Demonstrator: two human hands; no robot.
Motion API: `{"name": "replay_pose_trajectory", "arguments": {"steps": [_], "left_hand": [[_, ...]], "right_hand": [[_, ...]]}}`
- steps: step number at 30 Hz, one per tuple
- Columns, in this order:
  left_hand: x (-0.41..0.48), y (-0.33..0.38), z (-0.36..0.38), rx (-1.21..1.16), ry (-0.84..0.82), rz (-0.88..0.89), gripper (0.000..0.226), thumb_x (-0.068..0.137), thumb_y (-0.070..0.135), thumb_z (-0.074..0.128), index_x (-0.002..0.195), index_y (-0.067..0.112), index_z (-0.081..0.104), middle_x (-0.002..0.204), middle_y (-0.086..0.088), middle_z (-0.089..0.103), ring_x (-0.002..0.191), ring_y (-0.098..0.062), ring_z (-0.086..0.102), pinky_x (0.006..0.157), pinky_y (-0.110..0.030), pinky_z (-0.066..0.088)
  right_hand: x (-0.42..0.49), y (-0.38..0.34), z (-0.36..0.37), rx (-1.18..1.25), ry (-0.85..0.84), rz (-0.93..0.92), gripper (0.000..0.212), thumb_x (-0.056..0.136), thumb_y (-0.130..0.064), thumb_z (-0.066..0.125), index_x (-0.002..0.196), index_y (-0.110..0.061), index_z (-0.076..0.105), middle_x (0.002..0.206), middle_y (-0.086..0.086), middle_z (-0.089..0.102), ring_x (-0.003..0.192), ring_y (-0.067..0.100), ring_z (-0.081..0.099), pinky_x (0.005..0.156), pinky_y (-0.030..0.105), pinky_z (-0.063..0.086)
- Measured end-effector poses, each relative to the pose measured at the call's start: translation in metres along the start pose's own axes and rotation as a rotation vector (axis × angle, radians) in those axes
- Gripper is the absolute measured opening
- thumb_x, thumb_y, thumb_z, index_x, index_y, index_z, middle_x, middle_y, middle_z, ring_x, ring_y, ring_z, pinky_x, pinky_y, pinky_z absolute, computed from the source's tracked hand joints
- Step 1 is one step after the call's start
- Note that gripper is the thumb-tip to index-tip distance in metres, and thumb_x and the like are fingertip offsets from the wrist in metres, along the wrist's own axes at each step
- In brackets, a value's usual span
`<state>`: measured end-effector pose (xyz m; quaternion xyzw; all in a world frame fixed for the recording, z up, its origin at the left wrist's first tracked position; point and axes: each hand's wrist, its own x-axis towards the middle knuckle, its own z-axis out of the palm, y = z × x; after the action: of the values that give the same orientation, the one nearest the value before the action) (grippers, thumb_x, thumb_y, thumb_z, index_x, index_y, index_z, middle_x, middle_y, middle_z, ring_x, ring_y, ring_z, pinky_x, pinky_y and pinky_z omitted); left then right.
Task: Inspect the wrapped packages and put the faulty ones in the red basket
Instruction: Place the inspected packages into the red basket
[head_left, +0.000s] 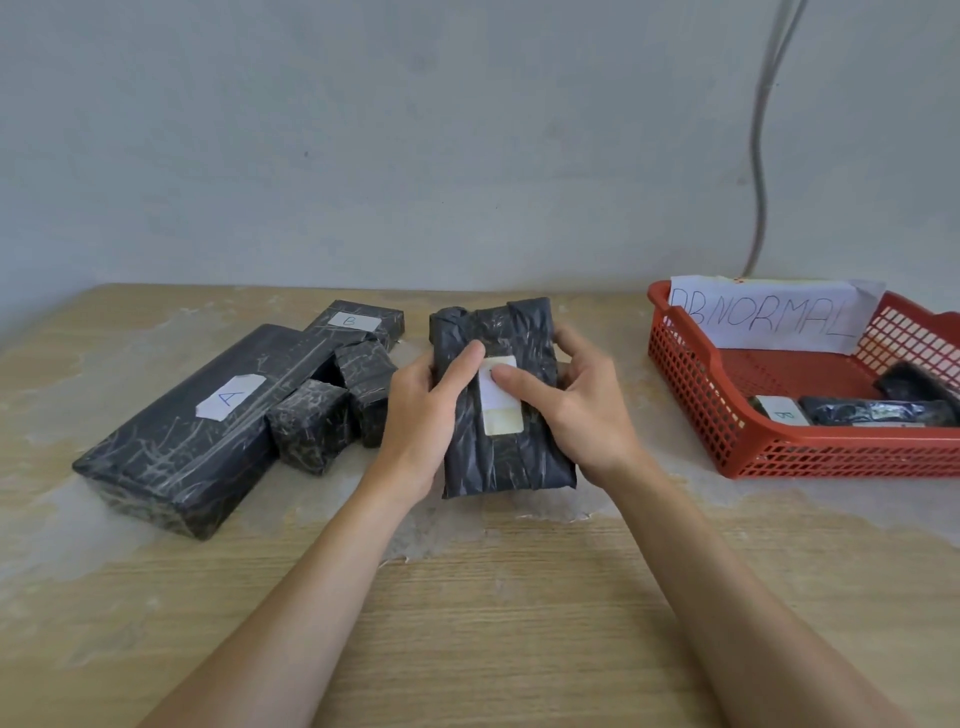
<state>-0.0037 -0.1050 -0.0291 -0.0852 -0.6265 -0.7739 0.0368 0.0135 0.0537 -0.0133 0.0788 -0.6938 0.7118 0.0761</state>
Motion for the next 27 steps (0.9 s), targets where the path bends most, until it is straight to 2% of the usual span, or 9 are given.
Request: {"name": "replay_pose_trajectory", "arguments": {"steps": [3,5,10,12,14,18,21,24,27], "left_hand": [[0.0,0.0,0.0,0.003,-0.117,-0.001,0.018,0.102,0.018,0.067,0.119,0.017,0.072,0.112,-0.004,0.081,0.105,-0.02,0.078,0.085,-0.03,0.062],[0.0,-0.002,0.001,0.025,-0.086,0.02,0.018,0.099,0.013,0.071,0.117,0.017,0.073,0.106,-0.002,0.082,0.099,-0.018,0.079,0.079,-0.028,0.062],[0.003,-0.004,-0.002,0.003,-0.014,0.055,0.022,0.099,0.016,0.072,0.121,0.018,0.07,0.112,-0.004,0.081,0.1,-0.02,0.078,0.078,-0.034,0.064],[0.002,-0.002,-0.005,0.009,-0.115,-0.008,0.034,0.095,0.019,0.075,0.127,0.019,0.065,0.109,-0.009,0.08,0.088,-0.028,0.079,0.062,-0.044,0.065],[0.001,-0.002,-0.005,0.055,-0.155,-0.006,0.042,0.093,0.011,0.078,0.13,0.019,0.061,0.106,-0.011,0.08,0.076,-0.031,0.078,0.047,-0.038,0.059],[0.0,-0.002,0.0,0.023,-0.043,0.047,0.041,0.093,0.005,0.078,0.129,0.019,0.061,0.102,-0.009,0.081,0.075,-0.028,0.079,0.046,-0.034,0.058],[0.001,-0.002,-0.002,-0.014,-0.038,0.03,0.036,0.098,0.01,0.074,0.13,0.018,0.06,0.1,-0.007,0.082,0.073,-0.028,0.078,0.049,-0.036,0.06],[0.003,-0.003,-0.003,-0.025,-0.025,0.03,0.034,0.099,0.009,0.071,0.131,0.016,0.061,0.098,-0.009,0.081,0.072,-0.027,0.078,0.05,-0.035,0.059],[0.003,-0.003,-0.001,-0.017,0.004,0.058,0.035,0.1,0.009,0.071,0.132,0.017,0.061,0.102,-0.009,0.082,0.082,-0.03,0.08,0.055,-0.034,0.061]], "right_hand": [[0.003,0.001,-0.002,0.065,0.081,-0.041,0.034,0.096,-0.01,0.077,0.127,-0.012,0.063,0.104,0.012,0.082,0.093,0.032,0.081,0.08,0.047,0.067],[0.004,0.003,-0.004,0.086,0.097,-0.031,0.035,0.098,-0.014,0.076,0.131,-0.014,0.063,0.105,0.011,0.082,0.095,0.032,0.081,0.082,0.047,0.066],[0.007,0.003,-0.007,0.097,0.069,0.021,0.045,0.099,-0.013,0.073,0.14,-0.021,0.056,0.098,0.014,0.083,0.088,0.031,0.081,0.076,0.046,0.067],[0.009,0.004,-0.008,0.101,0.106,-0.005,0.047,0.1,-0.011,0.073,0.143,-0.018,0.055,0.098,0.013,0.083,0.088,0.029,0.082,0.074,0.044,0.066],[0.01,0.005,-0.01,0.102,0.119,-0.006,0.053,0.101,-0.013,0.071,0.15,-0.015,0.05,0.102,0.012,0.083,0.093,0.031,0.081,0.08,0.049,0.066],[0.01,0.003,-0.017,0.04,-0.021,-0.005,0.071,0.093,-0.009,0.078,0.152,-0.028,0.044,0.106,0.014,0.082,0.096,0.034,0.081,0.084,0.047,0.066],[0.01,0.004,-0.019,-0.006,-0.074,-0.03,0.081,0.089,-0.003,0.081,0.155,-0.028,0.042,0.104,0.017,0.082,0.095,0.036,0.081,0.087,0.047,0.066],[0.01,0.004,-0.017,0.011,-0.048,-0.026,0.07,0.094,-0.005,0.077,0.153,-0.027,0.046,0.099,0.016,0.082,0.087,0.031,0.081,0.076,0.04,0.066],[0.01,0.004,-0.017,0.047,-0.018,-0.038,0.043,0.104,-0.011,0.065,0.144,-0.023,0.055,0.092,0.016,0.082,0.069,0.028,0.073,0.055,0.036,0.059]]}}
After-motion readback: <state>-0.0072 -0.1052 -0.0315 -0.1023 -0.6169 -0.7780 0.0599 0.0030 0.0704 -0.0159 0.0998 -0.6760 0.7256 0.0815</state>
